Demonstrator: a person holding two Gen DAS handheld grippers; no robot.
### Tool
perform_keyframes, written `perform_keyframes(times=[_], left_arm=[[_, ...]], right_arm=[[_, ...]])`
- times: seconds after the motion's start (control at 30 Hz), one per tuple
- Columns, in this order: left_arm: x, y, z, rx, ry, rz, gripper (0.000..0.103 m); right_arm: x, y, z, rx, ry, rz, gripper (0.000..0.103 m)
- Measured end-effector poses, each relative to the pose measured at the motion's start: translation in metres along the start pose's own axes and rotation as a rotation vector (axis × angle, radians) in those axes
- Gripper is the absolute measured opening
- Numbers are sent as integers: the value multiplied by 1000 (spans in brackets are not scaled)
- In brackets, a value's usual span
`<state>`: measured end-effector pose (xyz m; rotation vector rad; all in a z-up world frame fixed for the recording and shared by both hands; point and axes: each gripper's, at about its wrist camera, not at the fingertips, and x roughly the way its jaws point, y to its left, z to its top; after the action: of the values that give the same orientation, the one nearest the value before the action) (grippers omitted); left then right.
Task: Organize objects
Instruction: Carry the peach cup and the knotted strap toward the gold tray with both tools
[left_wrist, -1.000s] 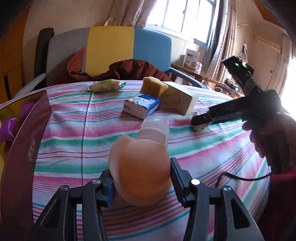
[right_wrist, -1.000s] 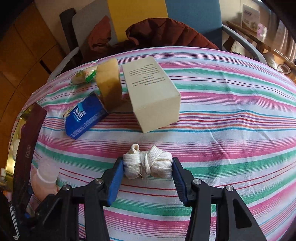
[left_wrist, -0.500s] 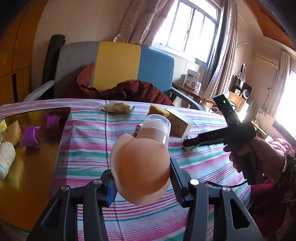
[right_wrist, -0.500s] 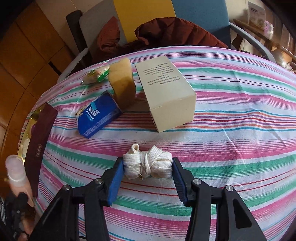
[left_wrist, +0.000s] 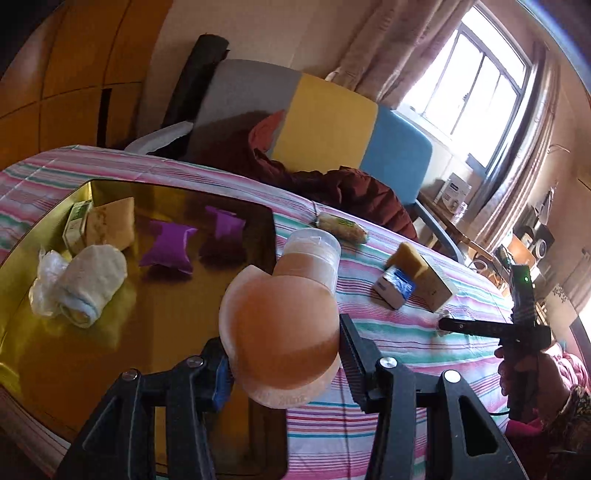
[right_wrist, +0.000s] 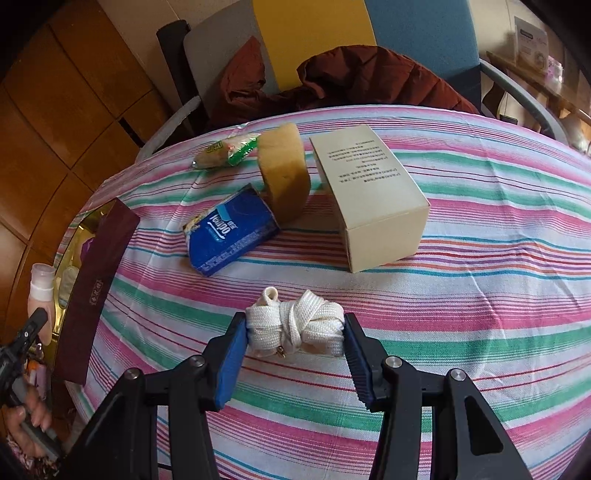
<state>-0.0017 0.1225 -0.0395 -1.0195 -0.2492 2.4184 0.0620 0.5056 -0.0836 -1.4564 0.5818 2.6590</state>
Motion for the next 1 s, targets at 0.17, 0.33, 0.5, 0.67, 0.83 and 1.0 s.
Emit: perform_keyframes(times=[0.17,0.33,0.5,0.67,0.83,1.0], left_arm=[[8,31,6,-65,54,47,50],[16,55,11,-126,103,88,50],[24,73,17,-166,148,123,50],[31,85,21,-198,190,153,51],[33,90,20,-214,211,192,54],[18,88,14,-226,135,180,54]], right_arm=[[0,10,0,-30,-8,40,52],[0,21,-2,-67,-21,70,52],[1,30,-4,-97,-20,94,52],[5,33,-5,-112,-9,94,52],[3,33,-4,-113,-16,102,52],[3,36,-4,-124,-17,111,52]])
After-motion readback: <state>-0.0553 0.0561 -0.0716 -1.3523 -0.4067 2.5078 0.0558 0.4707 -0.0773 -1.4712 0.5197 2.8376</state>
